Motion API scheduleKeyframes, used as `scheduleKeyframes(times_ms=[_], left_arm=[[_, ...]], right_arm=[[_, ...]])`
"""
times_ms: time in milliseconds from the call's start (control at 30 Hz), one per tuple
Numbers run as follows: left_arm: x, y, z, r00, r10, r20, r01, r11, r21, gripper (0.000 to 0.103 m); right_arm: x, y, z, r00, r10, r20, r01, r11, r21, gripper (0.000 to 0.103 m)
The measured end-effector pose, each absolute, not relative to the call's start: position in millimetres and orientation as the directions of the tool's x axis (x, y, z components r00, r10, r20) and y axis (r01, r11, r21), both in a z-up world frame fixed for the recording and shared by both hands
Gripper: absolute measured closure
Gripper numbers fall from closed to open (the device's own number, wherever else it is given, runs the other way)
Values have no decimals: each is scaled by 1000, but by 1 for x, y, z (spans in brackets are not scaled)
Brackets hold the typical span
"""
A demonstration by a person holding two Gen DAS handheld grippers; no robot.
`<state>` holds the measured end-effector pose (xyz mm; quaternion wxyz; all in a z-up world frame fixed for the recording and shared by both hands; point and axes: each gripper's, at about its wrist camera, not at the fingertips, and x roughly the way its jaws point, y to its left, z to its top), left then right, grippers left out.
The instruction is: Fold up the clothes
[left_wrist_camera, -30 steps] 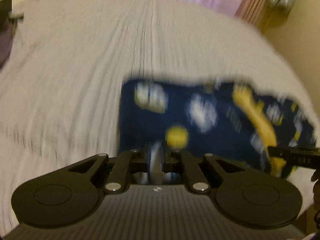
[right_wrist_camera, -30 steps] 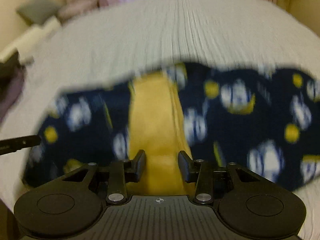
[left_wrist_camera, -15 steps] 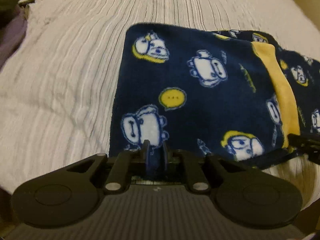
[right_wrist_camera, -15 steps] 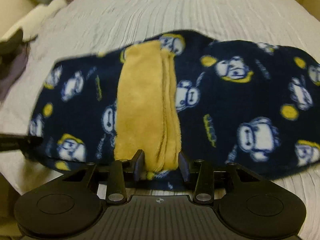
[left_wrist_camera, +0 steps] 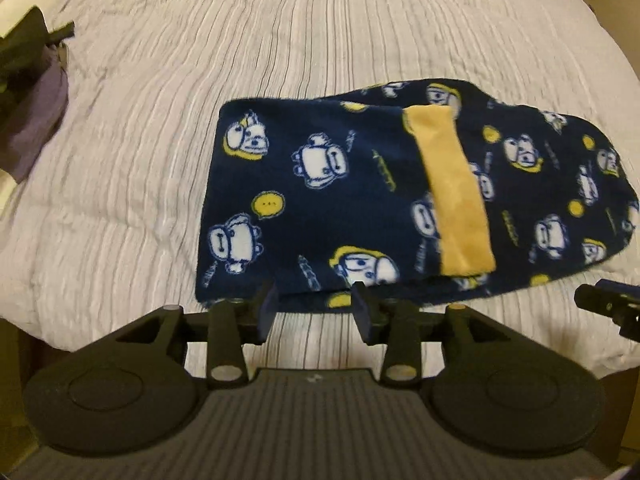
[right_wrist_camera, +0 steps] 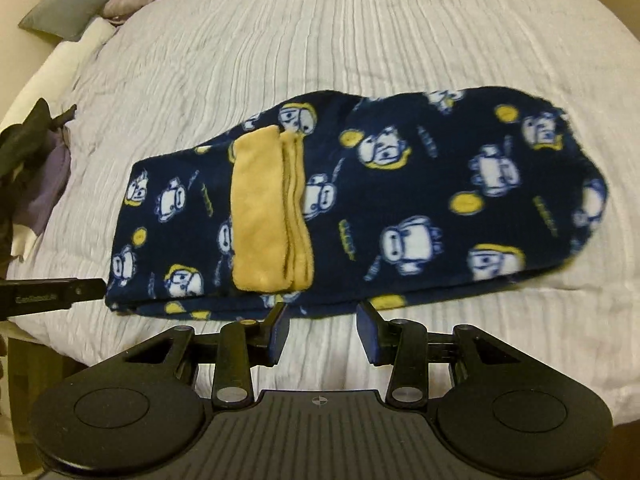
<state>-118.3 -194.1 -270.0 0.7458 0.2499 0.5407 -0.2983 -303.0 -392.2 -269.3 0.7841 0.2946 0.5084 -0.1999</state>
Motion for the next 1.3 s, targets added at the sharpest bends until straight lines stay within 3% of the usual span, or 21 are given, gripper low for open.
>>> scheduleKeyframes(times_ms=[167, 467, 1300], left_arm=[[-127, -199, -241, 280, -201, -939, 720, 691, 67, 56], [-133, -206, -210, 323, -251, -913, 725, 685, 68, 55], [-130, -218, -193, 366, -311, -877, 733, 677, 66, 52]], right_arm=[[-312, -395, -249, 398, -37, -917, 620, 747, 239, 62], [-323, -404, -232, 393, -72, -917, 644, 733, 219, 62], [-330, -429, -211, 422, -155, -893, 694, 689, 209, 62]])
